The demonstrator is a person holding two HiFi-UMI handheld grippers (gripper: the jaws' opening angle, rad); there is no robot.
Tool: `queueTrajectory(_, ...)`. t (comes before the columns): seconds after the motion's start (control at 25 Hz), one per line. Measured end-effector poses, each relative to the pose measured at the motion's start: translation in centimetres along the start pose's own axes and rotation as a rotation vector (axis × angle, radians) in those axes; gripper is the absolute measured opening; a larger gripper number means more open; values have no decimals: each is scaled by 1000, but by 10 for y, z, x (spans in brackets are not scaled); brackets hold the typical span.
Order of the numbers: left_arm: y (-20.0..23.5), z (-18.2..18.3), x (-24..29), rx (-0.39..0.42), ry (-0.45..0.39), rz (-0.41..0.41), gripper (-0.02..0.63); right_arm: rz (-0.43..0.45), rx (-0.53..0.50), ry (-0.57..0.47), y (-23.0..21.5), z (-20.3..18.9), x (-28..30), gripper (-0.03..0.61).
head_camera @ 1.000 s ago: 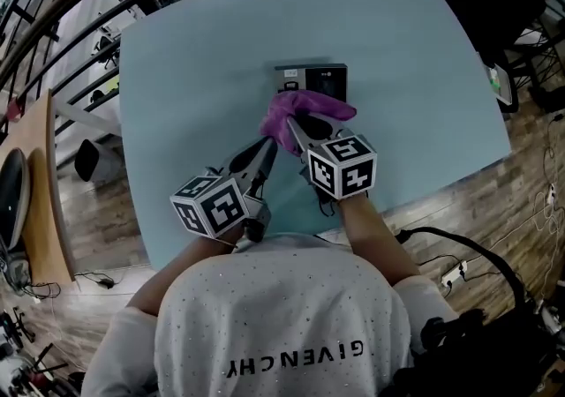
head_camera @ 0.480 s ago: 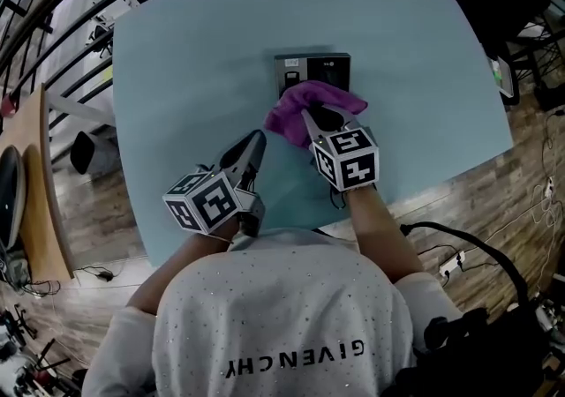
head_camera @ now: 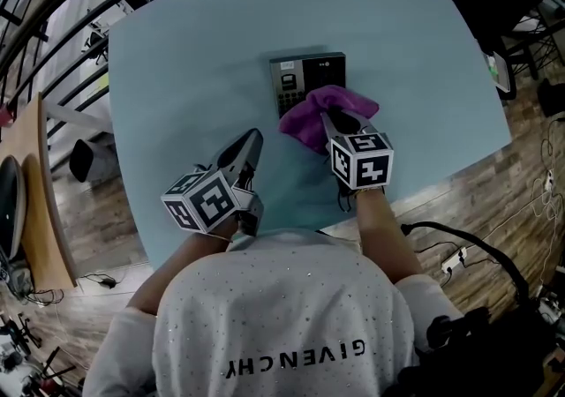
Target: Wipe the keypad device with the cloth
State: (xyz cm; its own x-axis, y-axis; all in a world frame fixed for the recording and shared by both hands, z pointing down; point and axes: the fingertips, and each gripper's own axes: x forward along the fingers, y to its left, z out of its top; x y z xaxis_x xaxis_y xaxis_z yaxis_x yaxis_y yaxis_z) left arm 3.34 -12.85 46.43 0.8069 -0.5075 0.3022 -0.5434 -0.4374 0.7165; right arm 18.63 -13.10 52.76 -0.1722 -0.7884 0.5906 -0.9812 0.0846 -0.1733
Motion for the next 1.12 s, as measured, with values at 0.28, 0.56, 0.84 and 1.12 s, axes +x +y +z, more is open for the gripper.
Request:
queueTrajectory(0.28, 1, -3, 1, -3, 7, 0, 5, -84, 96, 19, -32, -8, -7, 49)
queueTrajectory(0.56, 3, -2, -3, -3, -1, 7, 5, -126, 180, 11, -55, -12, -11, 49)
queueTrajectory(0.84, 8, 3, -22, 5, -34, 21, 5, -204, 304, -10, -77, -17, -26, 49)
queueTrajectory(1.12, 22, 2, -41, 41, -44, 82, 5, -148, 184, -157, -39, 28, -48, 48)
